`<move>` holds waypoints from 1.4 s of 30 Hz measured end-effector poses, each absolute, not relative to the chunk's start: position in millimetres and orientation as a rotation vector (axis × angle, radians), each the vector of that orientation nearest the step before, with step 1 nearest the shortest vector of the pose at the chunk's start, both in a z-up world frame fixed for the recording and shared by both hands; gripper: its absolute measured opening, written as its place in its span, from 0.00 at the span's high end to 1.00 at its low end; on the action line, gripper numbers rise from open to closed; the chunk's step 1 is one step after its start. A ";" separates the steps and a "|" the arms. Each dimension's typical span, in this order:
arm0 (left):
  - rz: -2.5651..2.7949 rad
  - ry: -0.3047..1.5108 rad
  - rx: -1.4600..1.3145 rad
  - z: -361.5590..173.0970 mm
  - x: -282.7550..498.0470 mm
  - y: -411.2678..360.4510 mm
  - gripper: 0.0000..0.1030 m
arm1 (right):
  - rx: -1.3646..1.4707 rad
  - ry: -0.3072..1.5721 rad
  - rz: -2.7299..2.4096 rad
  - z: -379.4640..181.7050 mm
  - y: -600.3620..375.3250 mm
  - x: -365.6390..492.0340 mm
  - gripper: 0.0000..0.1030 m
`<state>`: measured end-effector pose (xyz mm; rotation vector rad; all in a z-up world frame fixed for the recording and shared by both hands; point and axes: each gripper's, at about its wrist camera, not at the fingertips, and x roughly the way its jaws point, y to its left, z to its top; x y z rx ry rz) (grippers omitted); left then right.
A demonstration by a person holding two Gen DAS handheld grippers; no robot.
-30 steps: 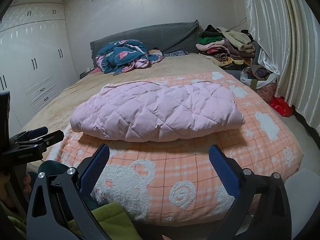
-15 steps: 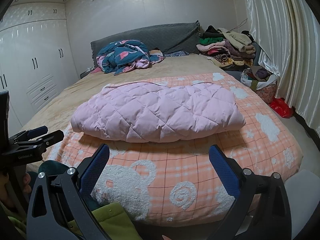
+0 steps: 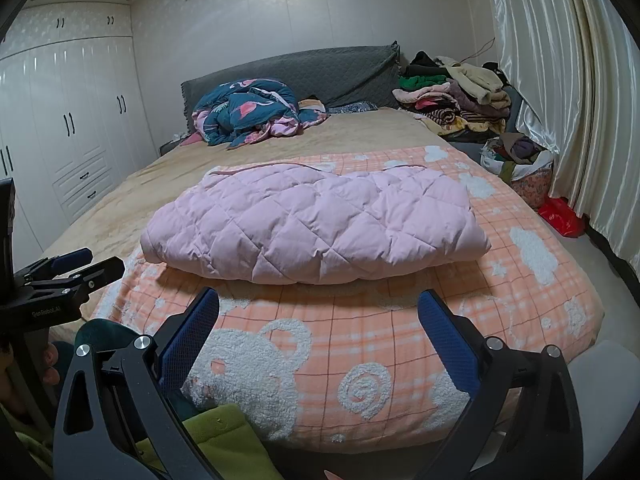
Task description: Fold large clothes
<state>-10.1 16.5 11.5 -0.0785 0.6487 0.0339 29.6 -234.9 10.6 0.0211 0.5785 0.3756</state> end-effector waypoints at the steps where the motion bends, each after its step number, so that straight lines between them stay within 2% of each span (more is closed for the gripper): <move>1: 0.035 0.648 -0.078 11.9 -10.2 16.7 0.09 | 0.022 0.579 0.376 10.8 -235.1 30.0 0.04; 42: 0.050 0.633 -0.081 20.8 -13.4 20.6 0.09 | 0.002 0.572 0.385 19.2 -233.9 29.9 0.04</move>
